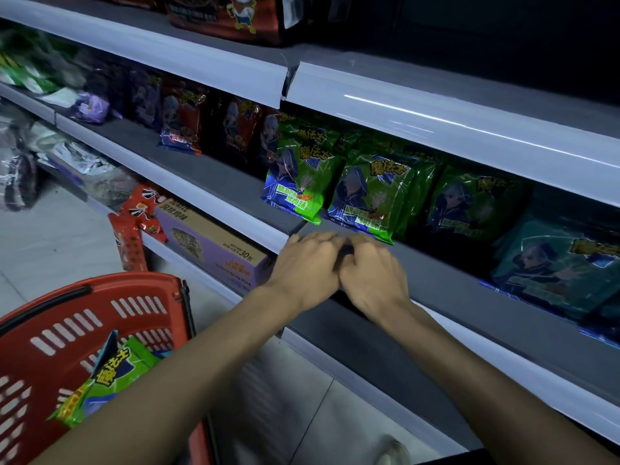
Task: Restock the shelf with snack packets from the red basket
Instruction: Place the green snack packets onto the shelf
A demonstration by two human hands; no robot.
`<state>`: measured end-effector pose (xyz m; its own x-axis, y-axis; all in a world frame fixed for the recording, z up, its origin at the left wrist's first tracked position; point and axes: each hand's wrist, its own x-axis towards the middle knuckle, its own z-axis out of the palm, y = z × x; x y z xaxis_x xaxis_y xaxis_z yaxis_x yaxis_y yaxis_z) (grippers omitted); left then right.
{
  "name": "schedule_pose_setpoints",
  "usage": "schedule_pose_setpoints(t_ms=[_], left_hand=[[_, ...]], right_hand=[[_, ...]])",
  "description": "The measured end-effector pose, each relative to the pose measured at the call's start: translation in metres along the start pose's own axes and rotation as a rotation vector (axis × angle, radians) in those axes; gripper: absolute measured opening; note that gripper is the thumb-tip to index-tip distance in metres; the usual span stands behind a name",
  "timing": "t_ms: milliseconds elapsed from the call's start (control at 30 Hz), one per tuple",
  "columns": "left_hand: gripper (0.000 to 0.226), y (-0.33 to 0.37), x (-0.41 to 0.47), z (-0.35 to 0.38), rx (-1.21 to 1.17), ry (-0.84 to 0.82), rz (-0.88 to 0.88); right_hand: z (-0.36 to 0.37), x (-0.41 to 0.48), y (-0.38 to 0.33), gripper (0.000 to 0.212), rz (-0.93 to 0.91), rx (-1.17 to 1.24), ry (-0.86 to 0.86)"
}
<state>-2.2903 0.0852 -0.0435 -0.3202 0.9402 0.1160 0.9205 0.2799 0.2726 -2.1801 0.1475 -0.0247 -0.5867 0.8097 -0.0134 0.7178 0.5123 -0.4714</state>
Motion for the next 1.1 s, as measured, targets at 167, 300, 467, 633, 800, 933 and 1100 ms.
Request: schedule_pose_setpoints(t_ms=[167,300,467,633,800,933,1100], left_hand=[[0.051,-0.034,-0.075,-0.034,-0.108,0.056,-0.17],[0.059,-0.057,-0.129,-0.06,-0.125,0.043,-0.288],[0.055,-0.067,-0.191,-0.082,-0.194,0.088,-0.391],[0.049,-0.1,-0.256,-0.082,-0.564,0.199,-0.536],[0.046,-0.13,-0.312,-0.061,-0.869,0.261,-0.836],[0.045,-0.163,-0.339,-0.032,-0.856,0.121,-1.026],[0.008,-0.185,-0.355,0.001,-0.776,0.166,-1.164]], right_hand=[[0.006,-0.036,-0.037,0.054,-0.164,0.137,-0.042],[0.017,-0.064,-0.066,0.055,-0.232,0.18,-0.05],[0.023,-0.092,-0.094,0.047,-0.29,0.228,-0.074],[0.039,-0.13,-0.107,0.053,-0.368,0.234,-0.118],[0.065,-0.169,-0.118,0.052,-0.468,0.3,-0.237],[0.086,-0.177,-0.127,0.056,-0.461,0.331,-0.344],[0.098,-0.183,-0.129,0.059,-0.448,0.28,-0.382]])
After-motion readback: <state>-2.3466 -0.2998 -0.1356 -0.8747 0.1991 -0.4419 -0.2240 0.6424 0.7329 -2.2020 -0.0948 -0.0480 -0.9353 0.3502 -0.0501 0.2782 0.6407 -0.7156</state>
